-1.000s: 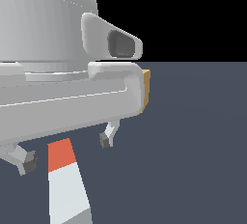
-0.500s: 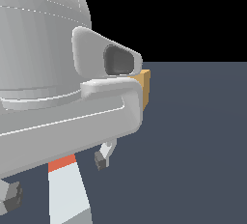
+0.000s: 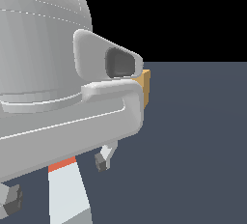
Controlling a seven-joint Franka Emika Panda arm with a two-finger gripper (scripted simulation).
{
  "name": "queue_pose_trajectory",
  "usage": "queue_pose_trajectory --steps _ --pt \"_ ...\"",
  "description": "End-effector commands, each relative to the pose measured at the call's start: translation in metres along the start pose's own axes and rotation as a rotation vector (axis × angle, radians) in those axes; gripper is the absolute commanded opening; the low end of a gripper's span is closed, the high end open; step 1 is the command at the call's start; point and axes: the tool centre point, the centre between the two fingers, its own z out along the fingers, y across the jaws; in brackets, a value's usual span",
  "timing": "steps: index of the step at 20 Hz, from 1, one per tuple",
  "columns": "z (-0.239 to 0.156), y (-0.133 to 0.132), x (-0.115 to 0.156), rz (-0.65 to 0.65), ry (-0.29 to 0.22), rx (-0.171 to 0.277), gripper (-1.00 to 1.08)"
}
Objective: Insert the peg into the horizontal hole in a box.
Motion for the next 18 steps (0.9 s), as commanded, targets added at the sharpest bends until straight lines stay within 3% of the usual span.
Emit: queue_pose_trajectory --steps 1,15,16,18 --pt "0.004 0.000 0.000 0.000 0.000 0.000 1.00" --pt "0.049 0.000 0.001 0.000 0.000 0.000 1.00" --pt "0.049 0.000 0.001 0.000 0.000 0.000 -1.00" --pt "0.049 0.000 0.001 0.000 0.000 0.000 -1.00"
